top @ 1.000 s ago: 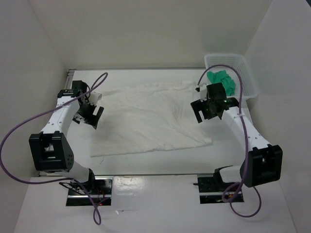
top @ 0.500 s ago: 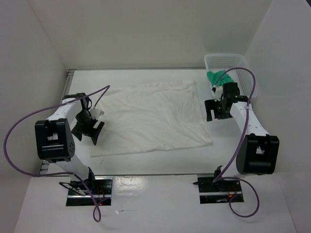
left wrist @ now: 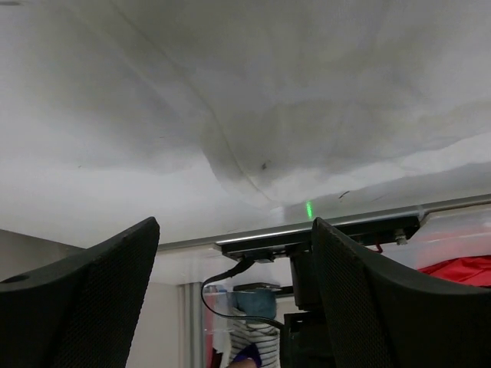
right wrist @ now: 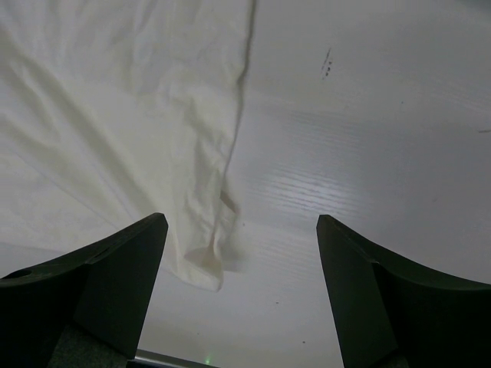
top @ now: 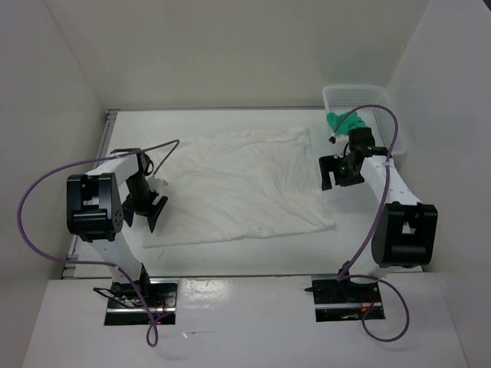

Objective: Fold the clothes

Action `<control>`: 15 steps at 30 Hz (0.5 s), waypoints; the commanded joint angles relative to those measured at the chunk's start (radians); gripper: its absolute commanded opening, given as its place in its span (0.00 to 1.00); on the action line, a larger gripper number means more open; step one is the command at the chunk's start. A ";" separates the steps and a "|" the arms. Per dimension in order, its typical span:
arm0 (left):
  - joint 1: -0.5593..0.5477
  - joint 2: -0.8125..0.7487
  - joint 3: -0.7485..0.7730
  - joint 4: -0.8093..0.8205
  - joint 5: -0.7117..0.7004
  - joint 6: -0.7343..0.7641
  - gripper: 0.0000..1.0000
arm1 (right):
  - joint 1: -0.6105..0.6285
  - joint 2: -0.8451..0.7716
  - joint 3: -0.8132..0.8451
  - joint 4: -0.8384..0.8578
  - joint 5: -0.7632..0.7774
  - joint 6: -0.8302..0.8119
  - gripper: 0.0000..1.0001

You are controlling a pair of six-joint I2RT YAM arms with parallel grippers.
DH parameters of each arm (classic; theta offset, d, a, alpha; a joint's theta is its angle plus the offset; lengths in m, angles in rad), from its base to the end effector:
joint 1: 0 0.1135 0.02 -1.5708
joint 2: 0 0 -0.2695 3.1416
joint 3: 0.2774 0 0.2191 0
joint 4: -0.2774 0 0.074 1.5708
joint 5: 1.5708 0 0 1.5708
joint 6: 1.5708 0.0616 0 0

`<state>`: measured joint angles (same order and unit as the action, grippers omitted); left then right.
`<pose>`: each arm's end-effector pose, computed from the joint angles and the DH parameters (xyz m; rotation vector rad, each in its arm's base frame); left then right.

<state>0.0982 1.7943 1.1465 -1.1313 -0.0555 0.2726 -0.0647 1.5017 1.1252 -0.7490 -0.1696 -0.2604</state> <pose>0.2544 0.0285 0.1644 -0.2634 -2.9148 -0.0234 0.2775 -0.0076 0.2391 -0.3123 2.6551 0.1263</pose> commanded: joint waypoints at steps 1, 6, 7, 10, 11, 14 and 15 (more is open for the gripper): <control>0.000 -0.010 0.109 -0.002 0.031 -0.047 0.86 | 0.045 -0.001 0.053 -0.029 -0.062 -0.030 0.87; -0.043 -0.033 0.228 0.018 0.170 -0.099 0.86 | 0.216 0.090 0.053 -0.049 0.002 0.042 0.87; -0.052 -0.033 0.237 0.042 0.186 -0.114 0.86 | 0.226 0.124 0.053 -0.040 0.002 0.053 0.87; -0.096 -0.018 0.283 0.080 0.201 -0.160 0.89 | 0.258 0.208 0.076 -0.030 0.002 0.101 0.88; -0.097 -0.001 0.283 0.091 0.201 -0.171 0.89 | 0.258 0.231 0.097 -0.030 0.002 0.124 0.89; -0.136 0.042 0.294 0.119 0.188 -0.199 0.90 | 0.315 0.307 0.120 -0.009 0.079 0.139 0.93; -0.137 0.051 0.294 0.142 0.165 -0.213 0.91 | 0.315 0.319 0.120 -0.009 0.090 0.151 0.94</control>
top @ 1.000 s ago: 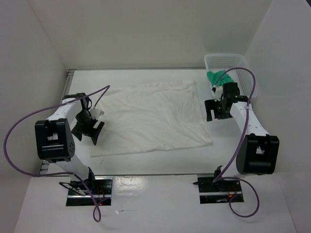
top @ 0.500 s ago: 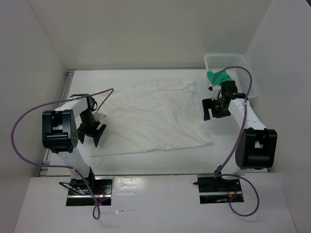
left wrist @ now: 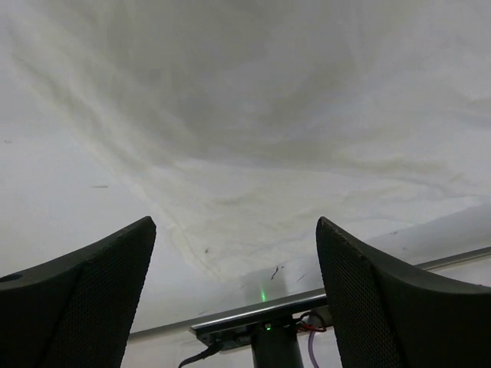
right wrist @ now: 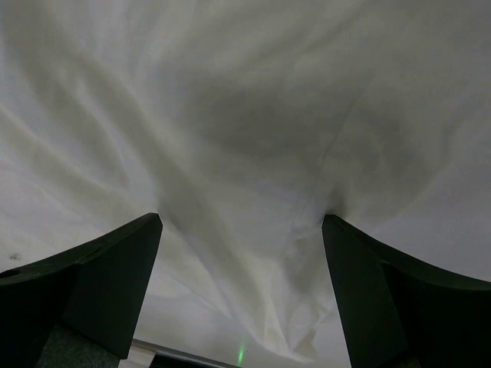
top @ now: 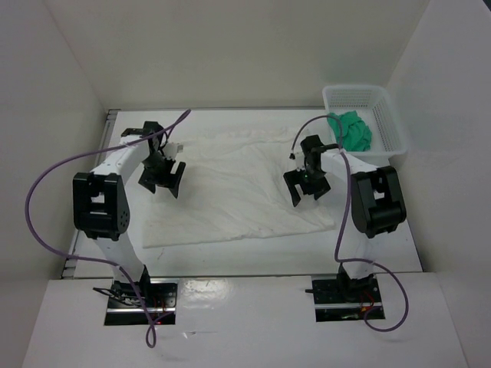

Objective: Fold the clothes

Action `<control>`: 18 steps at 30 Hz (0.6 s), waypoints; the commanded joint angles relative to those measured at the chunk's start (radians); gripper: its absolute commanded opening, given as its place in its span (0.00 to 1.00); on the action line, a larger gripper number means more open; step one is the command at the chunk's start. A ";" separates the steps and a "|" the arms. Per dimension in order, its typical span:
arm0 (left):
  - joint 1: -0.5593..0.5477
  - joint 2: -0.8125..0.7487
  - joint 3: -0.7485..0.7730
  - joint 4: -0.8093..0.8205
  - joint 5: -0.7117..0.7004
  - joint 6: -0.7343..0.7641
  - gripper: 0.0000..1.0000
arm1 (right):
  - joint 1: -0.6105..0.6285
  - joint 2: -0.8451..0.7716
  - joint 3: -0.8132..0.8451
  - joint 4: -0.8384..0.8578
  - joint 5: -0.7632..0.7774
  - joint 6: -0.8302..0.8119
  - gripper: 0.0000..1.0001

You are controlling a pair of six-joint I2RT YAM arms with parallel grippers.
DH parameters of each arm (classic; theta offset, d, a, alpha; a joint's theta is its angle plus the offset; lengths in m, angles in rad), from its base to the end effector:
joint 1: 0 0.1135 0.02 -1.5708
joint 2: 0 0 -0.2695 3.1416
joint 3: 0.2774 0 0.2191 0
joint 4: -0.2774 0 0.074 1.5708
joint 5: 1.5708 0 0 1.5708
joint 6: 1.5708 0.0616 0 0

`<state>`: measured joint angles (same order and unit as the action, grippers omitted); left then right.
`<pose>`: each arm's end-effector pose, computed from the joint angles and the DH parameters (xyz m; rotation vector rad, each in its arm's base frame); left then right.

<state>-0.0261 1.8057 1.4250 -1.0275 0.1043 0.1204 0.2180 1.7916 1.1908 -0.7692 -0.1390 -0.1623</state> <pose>0.3223 -0.0148 0.2195 0.2301 2.9621 -0.1435 0.3044 0.0762 0.1745 -0.5754 2.8806 0.2126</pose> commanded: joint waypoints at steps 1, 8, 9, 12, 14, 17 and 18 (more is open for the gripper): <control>-0.012 0.049 0.015 0.053 -0.011 -0.061 0.91 | 0.043 0.043 0.064 0.024 0.071 0.066 0.94; -0.012 0.096 -0.040 0.139 -0.100 -0.088 1.00 | 0.043 0.146 0.084 0.045 0.127 0.095 0.99; -0.012 0.124 -0.040 0.151 -0.116 -0.088 1.00 | 0.043 0.146 0.084 0.054 0.127 0.105 0.99; -0.012 0.164 -0.049 0.173 -0.146 -0.099 1.00 | 0.043 0.170 0.084 0.067 0.154 0.106 0.99; -0.012 0.179 -0.038 0.187 -0.155 -0.099 1.00 | 0.043 0.180 0.084 0.067 0.167 0.116 0.99; -0.012 0.208 -0.038 0.210 -0.155 -0.122 1.00 | 0.043 0.192 0.084 0.076 0.185 0.116 0.99; -0.012 0.224 -0.028 0.210 -0.164 -0.122 1.00 | 0.043 0.192 0.084 0.076 0.185 0.127 0.99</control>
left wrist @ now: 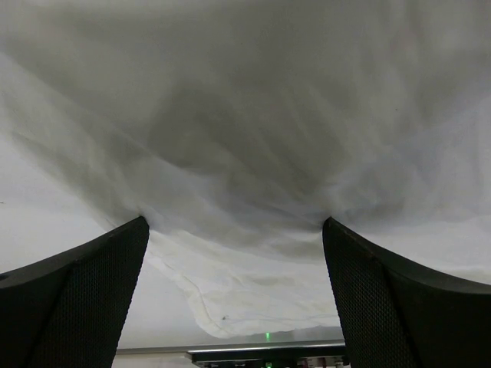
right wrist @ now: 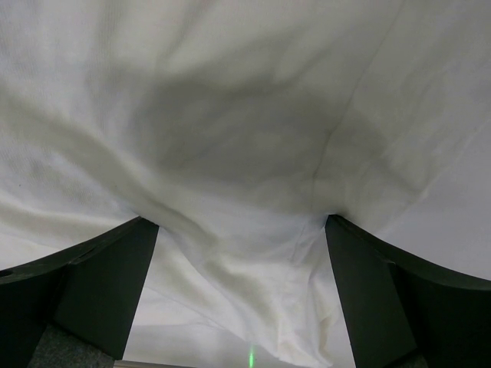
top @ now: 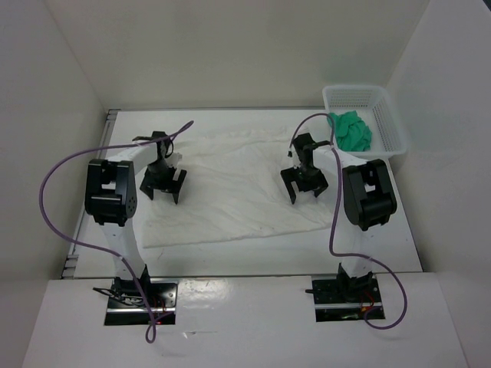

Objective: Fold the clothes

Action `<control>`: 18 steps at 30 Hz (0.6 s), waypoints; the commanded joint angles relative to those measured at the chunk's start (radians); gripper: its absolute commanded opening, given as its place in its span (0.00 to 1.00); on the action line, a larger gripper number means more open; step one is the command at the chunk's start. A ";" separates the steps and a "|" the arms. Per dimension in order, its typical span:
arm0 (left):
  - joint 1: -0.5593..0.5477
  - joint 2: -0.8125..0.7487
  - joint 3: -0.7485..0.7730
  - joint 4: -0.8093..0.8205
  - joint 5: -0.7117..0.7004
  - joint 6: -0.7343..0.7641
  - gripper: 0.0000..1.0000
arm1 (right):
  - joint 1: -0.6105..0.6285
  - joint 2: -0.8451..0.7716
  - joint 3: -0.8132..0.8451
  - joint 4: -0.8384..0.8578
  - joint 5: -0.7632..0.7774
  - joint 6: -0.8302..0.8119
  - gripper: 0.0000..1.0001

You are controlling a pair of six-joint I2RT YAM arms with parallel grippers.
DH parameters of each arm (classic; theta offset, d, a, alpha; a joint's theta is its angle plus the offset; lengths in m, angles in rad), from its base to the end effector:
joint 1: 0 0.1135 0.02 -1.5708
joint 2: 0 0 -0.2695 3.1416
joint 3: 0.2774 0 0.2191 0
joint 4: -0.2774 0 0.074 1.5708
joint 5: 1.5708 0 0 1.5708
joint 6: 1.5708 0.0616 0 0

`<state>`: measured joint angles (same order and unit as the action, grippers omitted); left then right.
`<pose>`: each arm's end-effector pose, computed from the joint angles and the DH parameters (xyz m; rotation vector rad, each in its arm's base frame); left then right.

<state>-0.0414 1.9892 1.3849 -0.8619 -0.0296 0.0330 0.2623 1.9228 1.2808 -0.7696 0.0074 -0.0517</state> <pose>0.3509 -0.0127 0.1546 0.1106 3.0345 0.0443 0.3276 0.0875 0.1545 -0.4654 2.9459 0.0140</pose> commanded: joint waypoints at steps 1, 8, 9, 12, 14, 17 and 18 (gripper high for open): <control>0.003 0.049 0.013 0.044 -0.039 -0.047 1.00 | -0.001 0.070 0.005 0.076 0.051 0.016 0.99; 0.003 0.105 0.074 0.064 -0.075 -0.070 1.00 | -0.001 0.070 0.044 0.098 0.051 0.036 0.99; 0.003 0.105 0.088 0.064 -0.075 -0.070 1.00 | -0.001 0.070 0.064 0.098 0.051 0.036 0.99; 0.003 0.151 0.175 0.054 -0.098 -0.070 1.00 | -0.001 0.094 0.103 0.098 0.051 0.046 0.99; 0.012 0.190 0.227 0.044 -0.098 -0.061 1.00 | -0.001 0.119 0.115 0.089 0.051 0.055 0.99; 0.012 0.252 0.336 0.026 -0.116 -0.051 1.00 | -0.001 0.130 0.124 0.089 0.051 0.055 0.99; 0.012 0.266 0.362 0.017 -0.116 -0.051 1.00 | -0.001 0.130 0.124 0.089 0.051 0.064 0.99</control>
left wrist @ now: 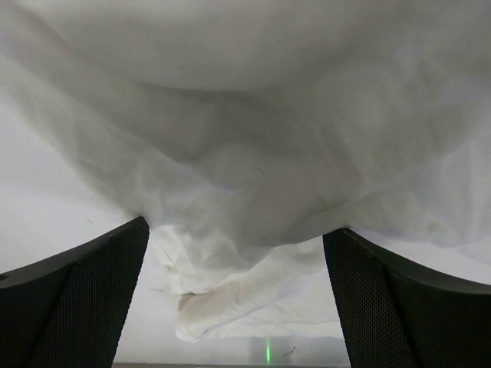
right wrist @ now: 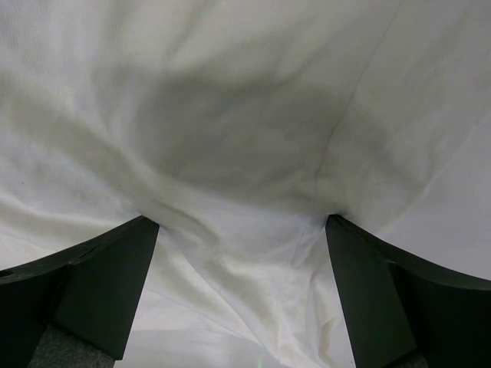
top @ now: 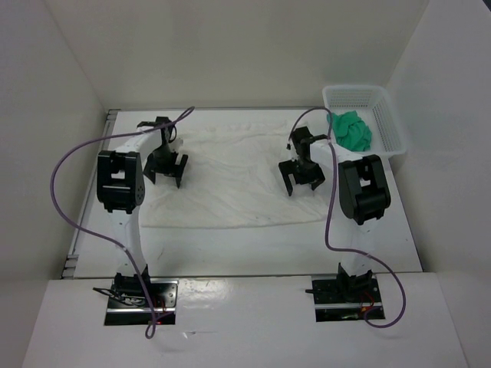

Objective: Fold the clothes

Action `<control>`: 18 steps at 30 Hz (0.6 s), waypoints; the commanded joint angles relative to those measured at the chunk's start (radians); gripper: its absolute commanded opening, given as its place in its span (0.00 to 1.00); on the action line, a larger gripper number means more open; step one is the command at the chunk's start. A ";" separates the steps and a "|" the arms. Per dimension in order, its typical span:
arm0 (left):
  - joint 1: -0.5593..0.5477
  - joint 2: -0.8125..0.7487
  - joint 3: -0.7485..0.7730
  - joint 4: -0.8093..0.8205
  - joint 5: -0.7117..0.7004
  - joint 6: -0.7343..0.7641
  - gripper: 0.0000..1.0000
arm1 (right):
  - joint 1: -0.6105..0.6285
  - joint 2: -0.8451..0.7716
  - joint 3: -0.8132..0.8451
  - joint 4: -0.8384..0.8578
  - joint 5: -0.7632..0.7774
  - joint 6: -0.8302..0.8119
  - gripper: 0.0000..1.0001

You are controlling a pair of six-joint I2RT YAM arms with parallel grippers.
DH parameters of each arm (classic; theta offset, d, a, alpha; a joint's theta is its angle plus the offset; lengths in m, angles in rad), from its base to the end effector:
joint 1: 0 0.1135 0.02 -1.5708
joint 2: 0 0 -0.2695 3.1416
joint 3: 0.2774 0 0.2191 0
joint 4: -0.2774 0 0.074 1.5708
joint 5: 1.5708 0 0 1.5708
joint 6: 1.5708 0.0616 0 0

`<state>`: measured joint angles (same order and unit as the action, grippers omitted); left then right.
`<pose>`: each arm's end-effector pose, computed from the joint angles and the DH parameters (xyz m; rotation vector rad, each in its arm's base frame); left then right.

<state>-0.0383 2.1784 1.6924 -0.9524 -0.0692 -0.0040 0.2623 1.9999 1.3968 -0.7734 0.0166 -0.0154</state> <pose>0.4060 -0.0113 0.1551 0.0447 3.0059 0.0998 0.3536 0.0939 0.1554 -0.4055 2.9187 0.0111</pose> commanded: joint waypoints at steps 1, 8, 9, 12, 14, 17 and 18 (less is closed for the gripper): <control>0.009 0.099 0.099 0.107 -0.089 -0.014 1.00 | -0.001 0.053 0.008 0.092 0.042 0.028 0.99; 0.029 0.172 0.216 0.098 -0.101 -0.005 1.00 | -0.001 0.043 0.017 0.123 0.097 0.028 0.99; 0.038 0.172 0.230 0.098 -0.092 -0.005 1.00 | -0.001 0.043 0.031 0.123 0.097 0.028 0.99; 0.048 0.147 0.230 0.089 -0.067 -0.005 1.00 | -0.001 0.043 0.056 0.105 0.086 0.028 0.99; 0.048 0.077 0.192 0.089 -0.053 0.004 1.00 | -0.001 0.011 0.067 0.105 0.059 0.028 0.99; 0.072 -0.060 0.147 0.060 -0.018 0.013 1.00 | -0.001 -0.082 0.067 0.095 0.020 0.009 0.99; 0.087 -0.128 0.113 0.040 -0.008 0.024 1.00 | -0.001 -0.110 0.058 0.083 0.011 -0.001 0.99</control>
<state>0.0078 2.2311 1.8442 -0.8974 -0.0914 -0.0006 0.2623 1.9976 1.4269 -0.7208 0.0422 0.0006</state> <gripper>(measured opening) 0.997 0.987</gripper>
